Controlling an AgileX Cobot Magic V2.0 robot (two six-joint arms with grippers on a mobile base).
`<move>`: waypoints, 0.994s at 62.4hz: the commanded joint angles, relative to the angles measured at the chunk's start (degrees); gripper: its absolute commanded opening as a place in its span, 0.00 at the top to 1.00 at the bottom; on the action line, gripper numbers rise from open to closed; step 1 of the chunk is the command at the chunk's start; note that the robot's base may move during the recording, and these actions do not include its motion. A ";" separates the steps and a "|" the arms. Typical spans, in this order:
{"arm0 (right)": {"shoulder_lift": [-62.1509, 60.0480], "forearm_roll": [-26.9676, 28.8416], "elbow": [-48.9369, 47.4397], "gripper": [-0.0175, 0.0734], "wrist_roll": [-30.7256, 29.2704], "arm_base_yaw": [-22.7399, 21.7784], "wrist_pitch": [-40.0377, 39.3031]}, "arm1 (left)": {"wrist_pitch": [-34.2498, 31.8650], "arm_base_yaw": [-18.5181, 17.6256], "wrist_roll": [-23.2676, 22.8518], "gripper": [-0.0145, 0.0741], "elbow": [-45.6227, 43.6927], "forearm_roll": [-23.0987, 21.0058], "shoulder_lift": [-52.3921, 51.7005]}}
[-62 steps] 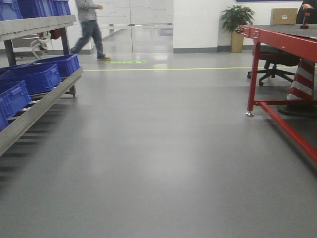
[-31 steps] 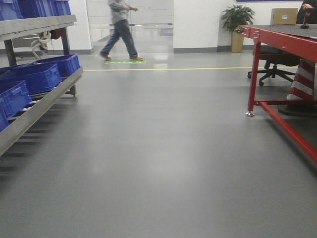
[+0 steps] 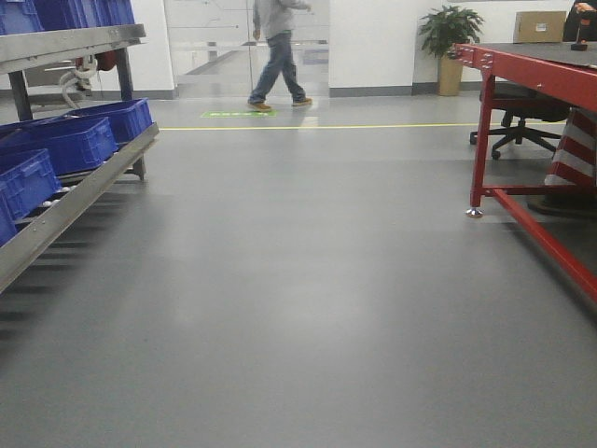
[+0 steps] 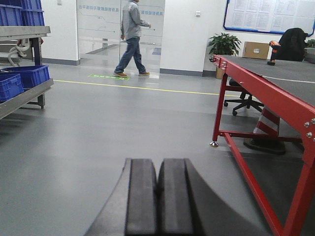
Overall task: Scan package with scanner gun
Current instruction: 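Drive the base forward along the aisle past the blue bins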
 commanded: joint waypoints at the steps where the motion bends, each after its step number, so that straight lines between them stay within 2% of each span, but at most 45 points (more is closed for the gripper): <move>1: -0.20 -0.45 0.02 0.99 -0.11 0.04 -1.14 | -1.43 -0.35 0.12 0.96 -0.08 0.20 -0.23; 25: -0.20 -0.45 0.02 0.99 -0.11 0.04 -1.14 | -1.43 -0.35 0.12 0.96 -0.08 0.20 -0.23; 41: -0.20 -0.45 0.02 0.99 -0.11 5.24 -1.15 | -1.43 1.51 0.12 0.96 -0.08 0.20 -0.23; 62: -0.20 -0.45 0.02 0.99 -0.11 5.40 -1.15 | -1.43 1.51 0.12 0.96 -0.08 0.20 -0.23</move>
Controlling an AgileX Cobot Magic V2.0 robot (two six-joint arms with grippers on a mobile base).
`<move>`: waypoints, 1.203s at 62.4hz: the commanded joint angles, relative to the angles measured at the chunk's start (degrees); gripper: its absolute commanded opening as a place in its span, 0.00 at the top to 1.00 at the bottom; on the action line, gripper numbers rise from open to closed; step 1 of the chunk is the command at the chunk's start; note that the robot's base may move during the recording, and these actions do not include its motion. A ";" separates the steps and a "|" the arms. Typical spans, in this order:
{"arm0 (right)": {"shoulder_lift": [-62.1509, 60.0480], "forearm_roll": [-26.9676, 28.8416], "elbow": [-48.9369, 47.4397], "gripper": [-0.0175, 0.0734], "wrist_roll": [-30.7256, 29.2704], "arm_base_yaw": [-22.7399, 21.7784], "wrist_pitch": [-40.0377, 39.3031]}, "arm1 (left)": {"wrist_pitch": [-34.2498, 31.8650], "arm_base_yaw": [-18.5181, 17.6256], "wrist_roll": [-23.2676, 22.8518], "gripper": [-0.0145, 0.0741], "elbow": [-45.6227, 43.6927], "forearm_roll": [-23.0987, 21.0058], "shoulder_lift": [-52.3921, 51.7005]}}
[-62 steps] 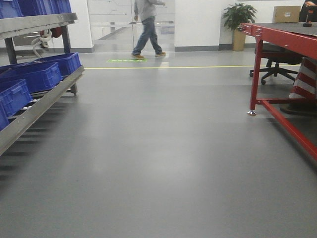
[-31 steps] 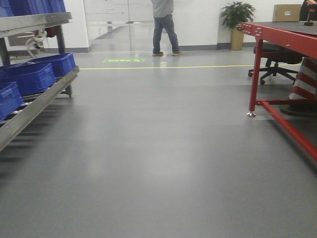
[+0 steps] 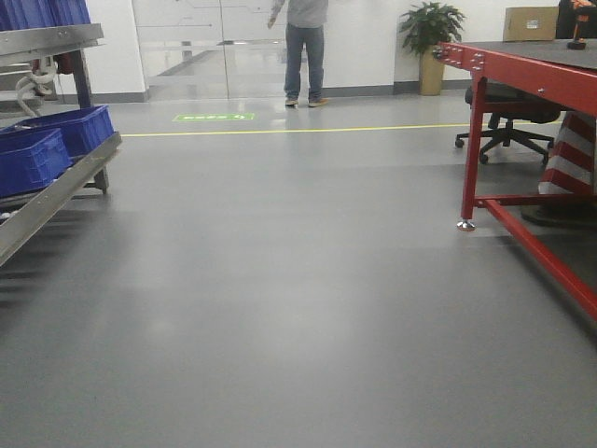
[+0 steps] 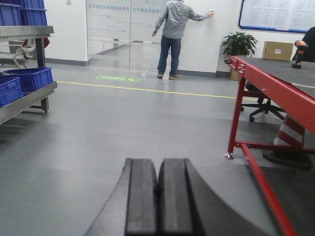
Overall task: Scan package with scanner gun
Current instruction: 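Drive the base forward along the aisle past the blue bins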
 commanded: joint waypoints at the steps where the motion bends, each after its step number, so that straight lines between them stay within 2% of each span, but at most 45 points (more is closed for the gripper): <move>1: -0.20 -0.45 0.02 0.99 -0.11 0.20 -1.15 | -1.12 0.07 0.12 0.96 -0.08 0.20 -0.23; 19: -0.20 -0.45 0.02 0.99 -0.11 -3.80 -1.15 | -1.12 0.07 0.12 0.96 -0.08 0.20 -0.23; 32: -0.20 -0.45 0.02 0.99 -0.11 -3.83 -1.15 | -1.12 -0.25 0.12 0.96 -0.08 0.20 -0.23; 48: -0.20 -0.45 0.02 0.99 -0.11 -3.83 -1.15 | -1.12 -3.05 0.12 0.96 -0.08 0.20 -0.23; 75: -0.20 -0.45 0.02 0.99 -0.11 -3.83 -1.15 | -1.12 -3.05 0.12 0.96 -0.08 0.20 -0.23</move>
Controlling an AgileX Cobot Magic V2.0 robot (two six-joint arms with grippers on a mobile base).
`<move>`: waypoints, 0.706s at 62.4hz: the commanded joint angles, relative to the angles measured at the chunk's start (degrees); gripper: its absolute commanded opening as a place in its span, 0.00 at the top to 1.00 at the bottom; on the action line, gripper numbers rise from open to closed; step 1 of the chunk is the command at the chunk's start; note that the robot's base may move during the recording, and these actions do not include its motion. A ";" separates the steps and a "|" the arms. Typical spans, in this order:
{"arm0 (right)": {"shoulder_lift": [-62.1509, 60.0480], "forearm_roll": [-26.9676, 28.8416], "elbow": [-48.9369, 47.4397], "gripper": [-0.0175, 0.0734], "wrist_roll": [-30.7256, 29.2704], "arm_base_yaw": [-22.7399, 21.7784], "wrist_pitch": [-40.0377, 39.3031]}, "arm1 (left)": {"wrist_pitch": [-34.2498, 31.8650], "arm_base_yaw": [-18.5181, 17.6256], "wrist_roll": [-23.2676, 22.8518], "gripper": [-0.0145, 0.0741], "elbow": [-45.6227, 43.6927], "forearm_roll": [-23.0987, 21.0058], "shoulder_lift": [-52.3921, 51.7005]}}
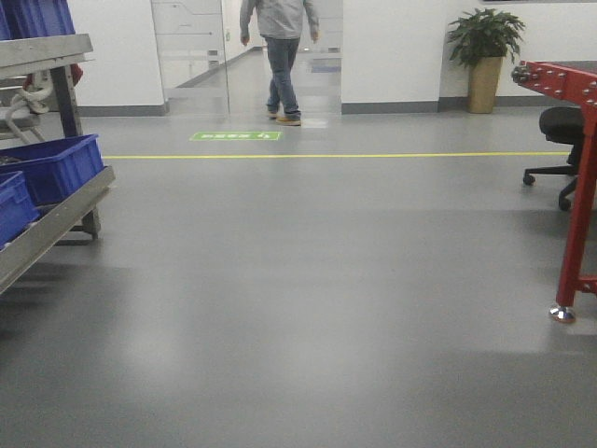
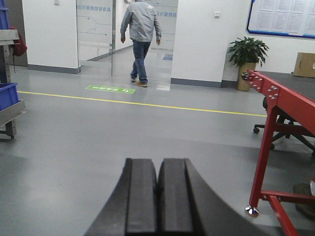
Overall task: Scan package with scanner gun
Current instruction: 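Drive the base forward along the aisle past the blue bins, then drive forward through the corridor toward the work area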
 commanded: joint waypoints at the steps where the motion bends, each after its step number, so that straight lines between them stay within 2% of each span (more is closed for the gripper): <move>1: -0.20 -0.45 0.02 0.99 -0.11 -0.24 -1.15 | -1.12 -0.35 0.12 0.96 -0.08 0.20 -0.23; 44: -0.20 -0.45 0.02 0.99 -0.11 -0.11 -1.15 | -1.12 -0.35 0.12 0.96 -0.08 0.20 -0.23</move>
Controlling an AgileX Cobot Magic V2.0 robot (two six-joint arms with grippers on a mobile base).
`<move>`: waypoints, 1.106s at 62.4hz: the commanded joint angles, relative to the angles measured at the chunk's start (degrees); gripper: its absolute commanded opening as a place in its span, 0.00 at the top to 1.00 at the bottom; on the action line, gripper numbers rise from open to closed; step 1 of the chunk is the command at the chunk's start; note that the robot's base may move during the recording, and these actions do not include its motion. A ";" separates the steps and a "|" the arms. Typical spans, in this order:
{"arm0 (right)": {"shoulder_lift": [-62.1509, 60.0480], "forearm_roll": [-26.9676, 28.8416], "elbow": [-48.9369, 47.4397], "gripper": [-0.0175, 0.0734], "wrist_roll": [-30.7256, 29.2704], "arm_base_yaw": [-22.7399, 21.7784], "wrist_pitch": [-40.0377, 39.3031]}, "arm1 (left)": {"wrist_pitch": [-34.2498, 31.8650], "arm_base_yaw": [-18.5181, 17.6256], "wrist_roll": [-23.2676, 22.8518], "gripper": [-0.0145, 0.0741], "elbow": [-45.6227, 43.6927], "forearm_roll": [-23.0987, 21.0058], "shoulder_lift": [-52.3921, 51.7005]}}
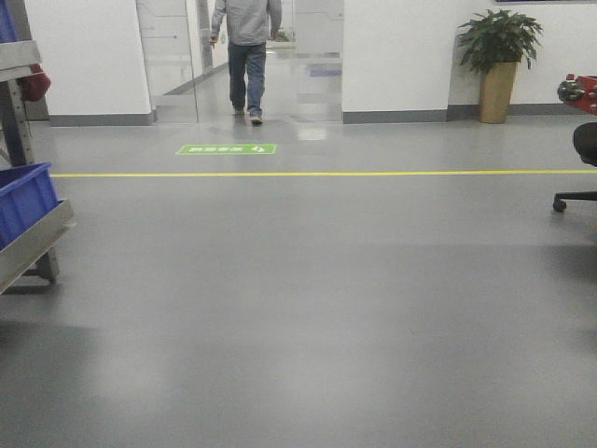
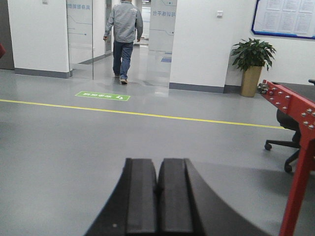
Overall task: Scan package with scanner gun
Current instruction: 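Drive forward through the corridor toward the work area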
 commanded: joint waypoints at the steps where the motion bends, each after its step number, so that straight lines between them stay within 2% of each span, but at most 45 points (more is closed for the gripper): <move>1: -0.20 -0.45 0.02 0.99 -0.11 -0.11 -1.15 | -1.12 -0.35 0.12 0.96 -0.08 0.20 -0.23; 69: -0.20 -0.45 0.02 0.99 -0.11 0.11 -1.15 | -1.12 -0.35 0.12 0.96 -0.08 0.20 -0.23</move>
